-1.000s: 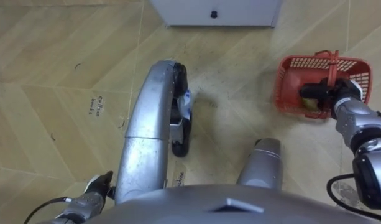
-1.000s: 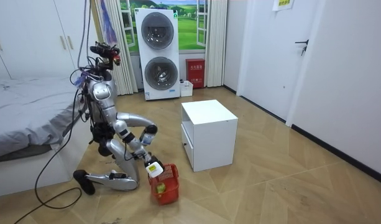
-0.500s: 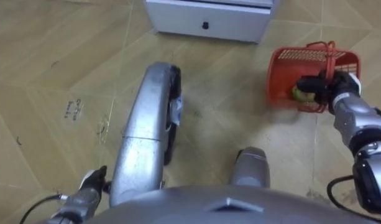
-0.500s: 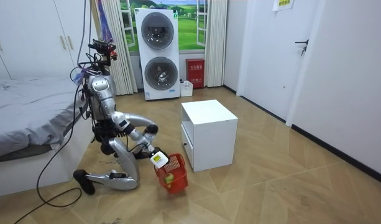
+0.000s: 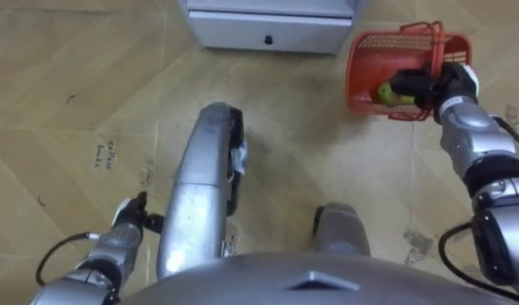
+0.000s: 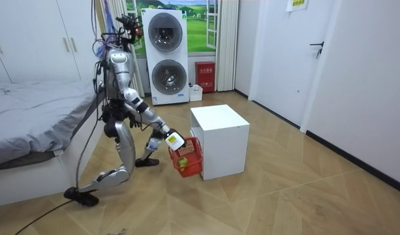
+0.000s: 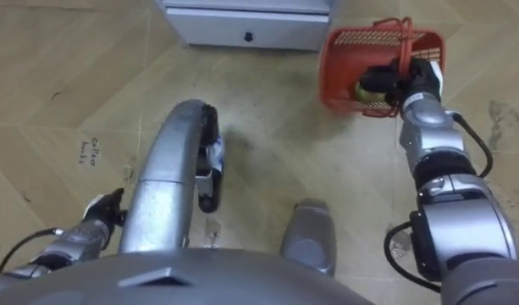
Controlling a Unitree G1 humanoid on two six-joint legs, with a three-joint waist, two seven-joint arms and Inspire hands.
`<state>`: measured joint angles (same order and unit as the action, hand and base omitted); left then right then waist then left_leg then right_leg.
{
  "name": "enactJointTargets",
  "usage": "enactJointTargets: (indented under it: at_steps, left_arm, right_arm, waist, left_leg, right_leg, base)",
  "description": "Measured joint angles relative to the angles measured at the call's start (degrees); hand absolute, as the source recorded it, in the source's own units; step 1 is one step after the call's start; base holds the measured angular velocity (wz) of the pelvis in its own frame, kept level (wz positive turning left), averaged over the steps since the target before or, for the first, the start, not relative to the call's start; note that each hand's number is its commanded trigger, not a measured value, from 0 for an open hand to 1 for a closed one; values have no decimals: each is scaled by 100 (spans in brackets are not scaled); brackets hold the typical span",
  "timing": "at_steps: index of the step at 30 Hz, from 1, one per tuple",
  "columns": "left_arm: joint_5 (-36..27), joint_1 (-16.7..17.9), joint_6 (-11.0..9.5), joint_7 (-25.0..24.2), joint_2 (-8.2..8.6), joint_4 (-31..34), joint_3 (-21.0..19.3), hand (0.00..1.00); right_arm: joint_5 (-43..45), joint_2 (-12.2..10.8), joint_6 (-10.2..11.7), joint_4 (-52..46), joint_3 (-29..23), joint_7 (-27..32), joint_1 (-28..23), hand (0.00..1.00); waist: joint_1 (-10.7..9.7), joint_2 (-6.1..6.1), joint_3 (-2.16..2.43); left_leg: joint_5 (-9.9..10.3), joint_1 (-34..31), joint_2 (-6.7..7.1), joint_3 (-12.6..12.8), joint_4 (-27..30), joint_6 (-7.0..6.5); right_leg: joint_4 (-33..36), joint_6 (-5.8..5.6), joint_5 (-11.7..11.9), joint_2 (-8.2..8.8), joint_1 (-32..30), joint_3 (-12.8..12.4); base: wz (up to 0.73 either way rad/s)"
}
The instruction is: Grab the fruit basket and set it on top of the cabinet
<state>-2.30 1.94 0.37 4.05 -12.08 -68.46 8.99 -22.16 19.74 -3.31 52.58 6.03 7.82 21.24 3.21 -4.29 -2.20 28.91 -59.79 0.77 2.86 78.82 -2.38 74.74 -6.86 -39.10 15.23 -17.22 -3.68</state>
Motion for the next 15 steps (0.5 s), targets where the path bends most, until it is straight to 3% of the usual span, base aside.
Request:
enactJointTargets:
  at_steps: [1, 2, 3, 4, 5, 6, 7, 8, 9, 10, 11, 12, 13, 14, 15]
  left_arm:
    - [24, 86, 37, 18, -8, 13, -142, 0]
    - [29, 145, 72, 95, -26, 121, -278, 0]
    - [28, 160, 71, 156, -27, 191, -325, 0]
    - [81, 162, 55, 275, -33, 289, -346, 0]
    - [87, 132, 19, 413, -66, 337, -348, 0]
    - [88, 93, 6, 470, -63, 313, -361, 0]
    - [106, 18, 1, 573, -46, 254, -385, 0]
    - [209, -31, -8, 629, -35, 253, -470, 0]
    - [236, -30, -23, 647, -29, 259, -535, 0]
    - [254, 14, -49, 650, -44, 254, -709, 0]
    - [252, 66, -62, 646, -49, 229, -789, 0]
    - [262, 94, -62, 638, -7, 196, -776, 0]
    - [287, 97, -116, 618, 60, 225, -753, 0]
    - [277, 98, -173, 590, 65, 325, -690, 0]
    - [276, 115, -187, 590, 65, 383, -677, 0]
  right_arm:
    - [0, -3, 0, -146, -23, 77, -69, 100]
    - [6, -6, 2, -356, -129, 176, -224, 100]
    - [7, 0, 18, -416, -197, 220, -285, 100]
    - [4, -21, 25, -408, -342, 304, -363, 100]
    - [49, -47, 25, -420, -403, 348, -395, 100]
    - [74, -47, 30, -443, -403, 346, -384, 100]
    - [185, -46, 64, -497, -402, 343, -396, 100]
    - [286, -48, 133, -569, -399, 346, -437, 100]
    - [324, -57, 147, -606, -381, 350, -434, 100]
    - [460, -117, 195, -715, -308, 400, -420, 100]
    - [500, -169, 255, -826, -256, 471, -446, 100]
    - [459, -181, 265, -823, -283, 539, -492, 100]
    - [330, -197, 270, -824, -299, 646, -557, 100]
    - [176, -200, 273, -832, -351, 634, -576, 100]
    - [122, -199, 274, -860, -374, 629, -597, 100]
  waist:
    - [-11, -25, 1]
    - [-64, -98, 13]
    - [-90, -104, 13]
    - [-22, -81, 21]
    - [155, -71, 28]
    - [226, -30, 18]
    - [285, 69, 26]
    - [257, 176, 47]
    - [192, 221, 43]
    - [-16, 232, 44]
    - [-168, 251, -4]
    - [-212, 239, 1]
    - [-217, 219, 61]
    - [-240, 192, 47]
    - [-252, 158, 32]
  left_leg:
    - [-1, 410, 22, 171, -449, -4]
    - [-2, 858, 114, 306, -1037, -8]
    - [-14, 1078, 117, 335, -1352, -31]
    - [-93, 1496, 95, 334, -1889, -88]
    - [-227, 1796, 55, 177, -2246, -120]
    - [-272, 1938, 52, -9, -2391, -88]
    - [-338, 2246, 63, -388, -2735, 24]
    - [-424, 2511, 67, -817, -2963, 152]
    - [-473, 2614, 66, -1000, -2995, 176]
    - [-644, 2638, 51, -1052, -2701, 199]
    - [-781, 2549, -51, -696, -2084, 213]
    - [-717, 2543, -146, -598, -1932, 223]
    - [-620, 2566, -99, -466, -2441, 260]
    - [-691, 2558, -50, -300, -3224, 239]
    - [-883, 2563, -32, -224, -3668, 207]
  right_leg:
    - [-501, 60, 488, 43, 214, 16]
    - [-656, 132, 1305, 128, 250, 31]
    - [-673, 151, 1833, 155, 218, 77]
    - [-628, 200, 2968, 110, 24, 83]
    - [-372, 202, 2852, -53, -450, 57]
    - [-244, 194, 2545, -151, -709, 62]
    - [-253, 234, 1991, -353, -1201, 320]
    - [-674, 327, 1659, -471, -1617, 761]
    - [-1054, 389, 1582, -512, -1781, 969]
    - [-2137, 490, 1620, -556, -1967, 1274]
    - [-2595, 762, 1905, -592, -1869, 1336]
    - [-2553, 776, 1892, -617, -1735, 1341]
    - [-2696, 782, 1888, -639, -1516, 1336]
    - [-3012, 780, 1889, -642, -1221, 1331]
    - [-3156, 767, 1891, -648, -1067, 1346]
  base:
    - [-15]
    - [8]
    - [25]
    - [-20]
    - [-46]
    - [-68]
    - [-42]
    - [-28]
    - [0]
    - [19]
    - [25]
    - [21]
    - [13]
    - [11]
    - [7]
